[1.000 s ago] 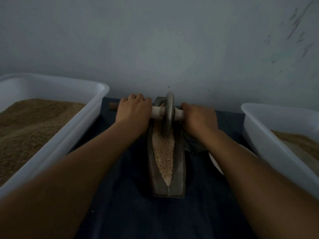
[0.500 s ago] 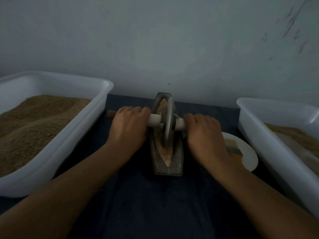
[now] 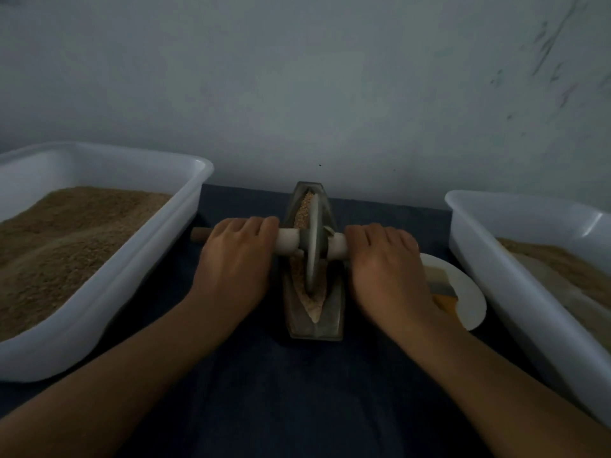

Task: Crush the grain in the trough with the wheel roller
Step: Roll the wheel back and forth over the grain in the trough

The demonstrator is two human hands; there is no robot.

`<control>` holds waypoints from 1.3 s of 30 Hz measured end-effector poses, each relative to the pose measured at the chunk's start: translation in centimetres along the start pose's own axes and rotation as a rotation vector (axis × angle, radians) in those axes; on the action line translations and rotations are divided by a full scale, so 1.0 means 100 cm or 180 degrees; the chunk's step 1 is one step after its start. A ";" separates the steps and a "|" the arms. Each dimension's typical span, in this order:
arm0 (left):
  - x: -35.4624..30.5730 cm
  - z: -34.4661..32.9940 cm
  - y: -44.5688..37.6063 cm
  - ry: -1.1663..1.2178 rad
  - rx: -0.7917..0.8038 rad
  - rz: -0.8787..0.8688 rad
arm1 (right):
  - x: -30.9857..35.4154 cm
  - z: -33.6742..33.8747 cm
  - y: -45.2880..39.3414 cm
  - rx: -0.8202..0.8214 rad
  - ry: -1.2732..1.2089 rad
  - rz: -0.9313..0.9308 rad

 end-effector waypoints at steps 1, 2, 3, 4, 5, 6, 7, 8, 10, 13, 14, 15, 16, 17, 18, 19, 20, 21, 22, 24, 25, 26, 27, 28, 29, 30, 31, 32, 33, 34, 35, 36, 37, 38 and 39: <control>0.003 -0.005 -0.003 -0.0054 0.0010 0.0024 | -0.002 -0.002 -0.007 -0.0064 -0.0008 0.0006; 0.004 -0.010 -0.007 -0.0105 0.0020 0.0033 | -0.006 -0.006 -0.014 -0.0084 -0.0051 0.0001; 0.005 -0.014 -0.012 -0.0152 0.0035 0.0032 | -0.011 -0.014 -0.020 -0.0007 -0.0119 -0.0018; 0.004 -0.018 -0.019 -0.0210 0.0052 0.0019 | -0.017 -0.024 -0.026 0.0141 -0.0187 -0.0050; 0.002 -0.022 -0.027 -0.0289 0.0067 -0.0001 | -0.023 -0.034 -0.032 0.0311 -0.0242 -0.0080; 0.001 -0.026 -0.037 -0.0367 0.0095 -0.0010 | -0.029 -0.043 -0.038 0.0447 -0.0267 -0.0107; 0.000 -0.030 -0.047 -0.0420 0.0143 0.0000 | -0.034 -0.051 -0.042 0.0526 -0.0263 -0.0127; 0.000 -0.034 -0.057 -0.0442 0.0209 0.0027 | -0.038 -0.056 -0.047 0.0547 -0.0252 -0.0145; 0.003 -0.041 -0.074 -0.0433 0.0364 0.0094 | -0.043 -0.060 -0.058 0.0484 -0.0255 -0.0172; 0.006 -0.048 -0.091 -0.0458 0.0415 0.0082 | -0.048 -0.066 -0.074 0.0452 -0.0165 -0.0130; 0.005 -0.050 -0.093 -0.0475 0.0394 0.0075 | -0.051 -0.069 -0.078 0.0456 -0.0154 -0.0127; 0.005 -0.051 -0.096 -0.0491 0.0363 0.0079 | -0.054 -0.071 -0.081 0.0452 -0.0171 -0.0135; 0.004 -0.051 -0.098 -0.0520 0.0334 0.0091 | -0.057 -0.073 -0.084 0.0450 -0.0200 -0.0150; 0.004 -0.051 -0.100 -0.0563 0.0317 0.0105 | -0.058 -0.075 -0.085 0.0452 -0.0231 -0.0171; 0.004 -0.052 -0.101 -0.0608 0.0319 0.0115 | -0.059 -0.075 -0.085 0.0457 -0.0260 -0.0189; 0.004 -0.053 -0.101 -0.0637 0.0343 0.0124 | -0.058 -0.075 -0.084 0.0458 -0.0266 -0.0194; 0.004 -0.054 -0.100 -0.0649 0.0376 0.0133 | -0.056 -0.073 -0.082 0.0446 -0.0242 -0.0182; 0.005 -0.054 -0.098 -0.0644 0.0389 0.0138 | -0.053 -0.072 -0.079 0.0428 -0.0194 -0.0169; 0.005 -0.052 -0.095 -0.0631 0.0370 0.0135 | -0.051 -0.070 -0.075 0.0415 -0.0147 -0.0167; 0.003 -0.046 -0.085 -0.0613 0.0269 0.0096 | -0.046 -0.065 -0.064 0.0412 -0.0095 -0.0173; 0.001 -0.043 -0.078 -0.0593 0.0219 0.0070 | -0.043 -0.062 -0.057 0.0387 -0.0063 -0.0144; -0.001 -0.040 -0.071 -0.0563 0.0177 0.0034 | -0.039 -0.057 -0.049 0.0329 -0.0039 -0.0105; -0.003 -0.036 -0.064 -0.0531 0.0152 -0.0001 | -0.035 -0.051 -0.042 0.0248 -0.0039 -0.0065; -0.003 -0.033 -0.057 -0.0491 0.0154 -0.0026 | -0.030 -0.043 -0.035 0.0158 -0.0053 -0.0027; -0.003 -0.029 -0.050 -0.0412 0.0171 -0.0036 | -0.025 -0.037 -0.027 0.0085 -0.0074 0.0006; -0.002 -0.025 -0.042 -0.0292 0.0182 -0.0039 | -0.020 -0.030 -0.019 0.0038 -0.0110 0.0032; -0.002 -0.019 -0.035 -0.0148 0.0166 -0.0048 | -0.016 -0.025 -0.012 0.0020 -0.0167 0.0057; -0.002 -0.012 -0.026 -0.0017 0.0120 -0.0066 | -0.012 -0.020 -0.005 0.0039 -0.0232 0.0083; -0.002 -0.003 -0.018 0.0086 0.0054 -0.0088 | -0.009 -0.015 0.002 0.0086 -0.0282 0.0113; -0.002 0.005 -0.010 0.0165 -0.0005 -0.0106 | -0.006 -0.010 0.007 0.0141 -0.0313 0.0141; -0.002 0.013 -0.003 0.0229 -0.0037 -0.0116 | -0.003 -0.005 0.012 0.0181 -0.0330 0.0161; -0.001 0.019 0.002 0.0269 -0.0036 -0.0121 | -0.002 0.000 0.015 0.0202 -0.0348 0.0173; -0.001 0.023 0.005 0.0296 -0.0008 -0.0112 | 0.000 0.006 0.018 0.0206 -0.0376 0.0174; 0.000 0.025 0.007 0.0317 0.0037 -0.0094 | 0.001 0.010 0.019 0.0192 -0.0410 0.0164; 0.001 0.027 0.008 0.0338 0.0080 -0.0077 | 0.002 0.014 0.020 0.0167 -0.0436 0.0154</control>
Point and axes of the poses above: each hand's wrist, its own y-axis away from the middle knuckle, its own z-axis out of the back of the hand, x = y × z, the point moved 9 cm from there along -y, towards the middle knuckle, and after that the axes turned 11 degrees about z, right-handed, at the moved point
